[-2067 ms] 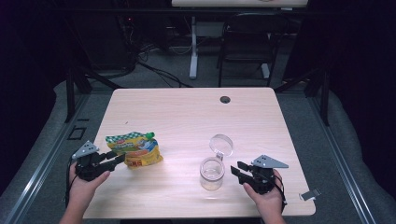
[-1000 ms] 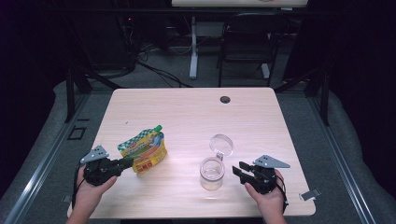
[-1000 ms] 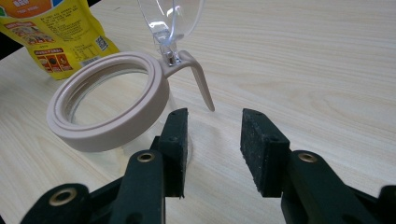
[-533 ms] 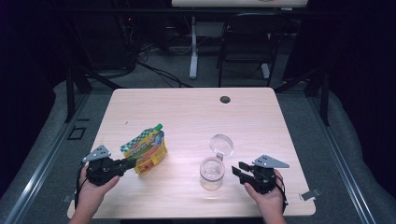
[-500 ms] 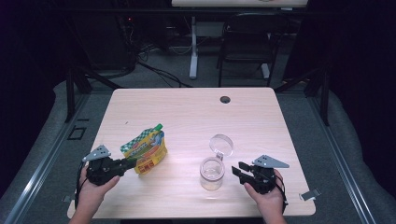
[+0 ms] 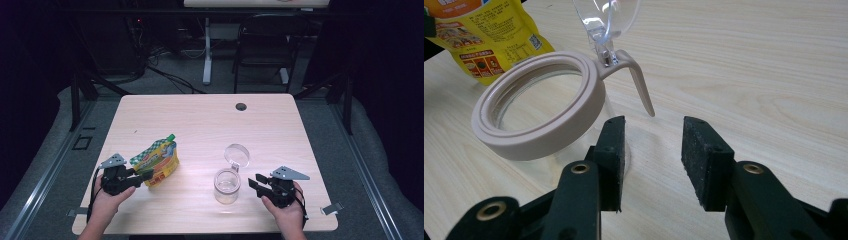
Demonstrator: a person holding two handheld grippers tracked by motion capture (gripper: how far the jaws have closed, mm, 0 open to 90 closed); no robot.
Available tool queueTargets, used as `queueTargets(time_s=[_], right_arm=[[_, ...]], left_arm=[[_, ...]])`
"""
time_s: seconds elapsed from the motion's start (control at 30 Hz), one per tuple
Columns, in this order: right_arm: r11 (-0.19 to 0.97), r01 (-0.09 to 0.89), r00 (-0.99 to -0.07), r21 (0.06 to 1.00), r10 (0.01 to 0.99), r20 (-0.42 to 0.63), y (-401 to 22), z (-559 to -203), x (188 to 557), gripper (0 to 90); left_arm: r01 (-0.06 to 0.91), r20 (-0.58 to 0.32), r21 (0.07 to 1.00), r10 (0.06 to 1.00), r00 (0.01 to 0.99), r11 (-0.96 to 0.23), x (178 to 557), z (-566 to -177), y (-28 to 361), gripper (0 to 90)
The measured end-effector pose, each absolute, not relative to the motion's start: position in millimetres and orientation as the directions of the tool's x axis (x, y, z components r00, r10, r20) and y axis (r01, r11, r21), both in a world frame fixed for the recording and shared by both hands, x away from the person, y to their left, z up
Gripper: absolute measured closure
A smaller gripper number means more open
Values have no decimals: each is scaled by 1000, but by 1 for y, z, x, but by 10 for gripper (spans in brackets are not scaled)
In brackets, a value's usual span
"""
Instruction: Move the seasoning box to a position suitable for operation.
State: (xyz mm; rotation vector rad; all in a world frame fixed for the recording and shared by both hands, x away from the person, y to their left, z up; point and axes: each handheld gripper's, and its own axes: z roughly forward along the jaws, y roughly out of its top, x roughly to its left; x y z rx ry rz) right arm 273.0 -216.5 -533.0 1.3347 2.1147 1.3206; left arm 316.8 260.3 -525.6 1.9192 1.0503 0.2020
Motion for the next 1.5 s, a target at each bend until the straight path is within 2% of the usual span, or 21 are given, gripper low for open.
queueTargets(time_s=[0.7, 1.37, 1.5], right_arm=[[127, 547, -499, 828, 843, 200, -224, -533, 269, 618], [125, 544, -497, 830, 845, 199, -224, -532, 268, 615], [126, 544, -498, 829, 844, 199, -224, -533, 268, 615]], left_arm=[[621, -288, 752, 736, 613, -223, 337, -541, 246, 485], [594, -246, 768, 747, 617, -238, 341, -558, 240, 480], [589, -245, 768, 735, 632, -250, 341, -561, 239, 513]])
